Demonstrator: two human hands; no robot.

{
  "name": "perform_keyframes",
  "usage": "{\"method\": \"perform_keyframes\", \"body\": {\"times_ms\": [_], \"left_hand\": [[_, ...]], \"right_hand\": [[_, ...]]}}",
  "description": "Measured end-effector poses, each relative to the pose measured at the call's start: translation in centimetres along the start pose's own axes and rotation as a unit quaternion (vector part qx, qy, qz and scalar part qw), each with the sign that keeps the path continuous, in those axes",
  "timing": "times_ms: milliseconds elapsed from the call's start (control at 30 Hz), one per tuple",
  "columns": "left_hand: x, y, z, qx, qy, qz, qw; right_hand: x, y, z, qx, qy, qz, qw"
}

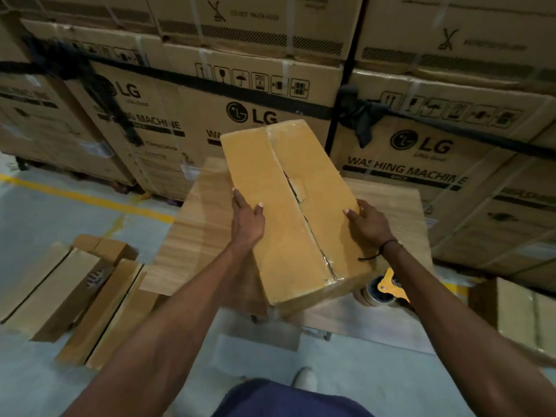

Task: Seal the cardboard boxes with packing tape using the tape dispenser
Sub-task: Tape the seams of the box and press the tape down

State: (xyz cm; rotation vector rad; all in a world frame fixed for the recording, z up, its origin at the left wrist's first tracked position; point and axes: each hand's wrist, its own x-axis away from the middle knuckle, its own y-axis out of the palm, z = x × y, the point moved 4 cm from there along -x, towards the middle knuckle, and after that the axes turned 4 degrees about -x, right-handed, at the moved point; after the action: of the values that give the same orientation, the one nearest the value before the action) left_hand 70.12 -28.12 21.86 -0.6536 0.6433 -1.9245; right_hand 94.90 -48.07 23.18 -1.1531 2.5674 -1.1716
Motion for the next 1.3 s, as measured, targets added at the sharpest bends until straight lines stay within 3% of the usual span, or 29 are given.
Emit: {"method": "perform_keyframes", "body": {"times_ms": [100,400,567,633,733,867,1000,1133,1300], "left_hand": [[-2.2,0.6,1.2,-0.060,0.052,-0.021,0.997],[-7.2,1.2,2.1,-0.164,0.104,-0.107,0.975],[-6.3,0.6,3.6,-0.315,0.116,-0.042,0.941],[-4.2,1.4,5.1,-0.305,0.180,-0.036,0.934],[0.8,3.3,7.0,-0.198,0.282,-0.050,0.937],[7.7,6.4,9.7,-0.060,0.328,-0.096,0.938],[13.3,10.2,13.1,0.004,0.378,-0.157,0.912],[16.6,14.1,15.8,0.018,0.399,-0.208,0.893],[16.9,20.0,17.4,-0.068,0.393,-0.284,0.872]], "right_hand": [[1.4,-0.1,1.1,-0.025,0.024,0.008,0.999],[5.1,2.0,1.7,-0.130,0.084,0.044,0.987],[6.9,2.6,0.5,-0.165,0.093,0.067,0.980],[7.4,1.4,1.2,-0.183,0.107,0.092,0.973],[8.7,-1.3,3.1,-0.196,0.113,0.157,0.961],[11.4,-4.7,7.3,-0.194,0.129,0.199,0.952],[14.0,-6.8,13.1,-0.166,0.180,0.228,0.942],[15.1,-6.7,19.5,-0.117,0.213,0.180,0.953],[13.8,-6.2,24.8,-0.026,0.231,0.065,0.970]]}}
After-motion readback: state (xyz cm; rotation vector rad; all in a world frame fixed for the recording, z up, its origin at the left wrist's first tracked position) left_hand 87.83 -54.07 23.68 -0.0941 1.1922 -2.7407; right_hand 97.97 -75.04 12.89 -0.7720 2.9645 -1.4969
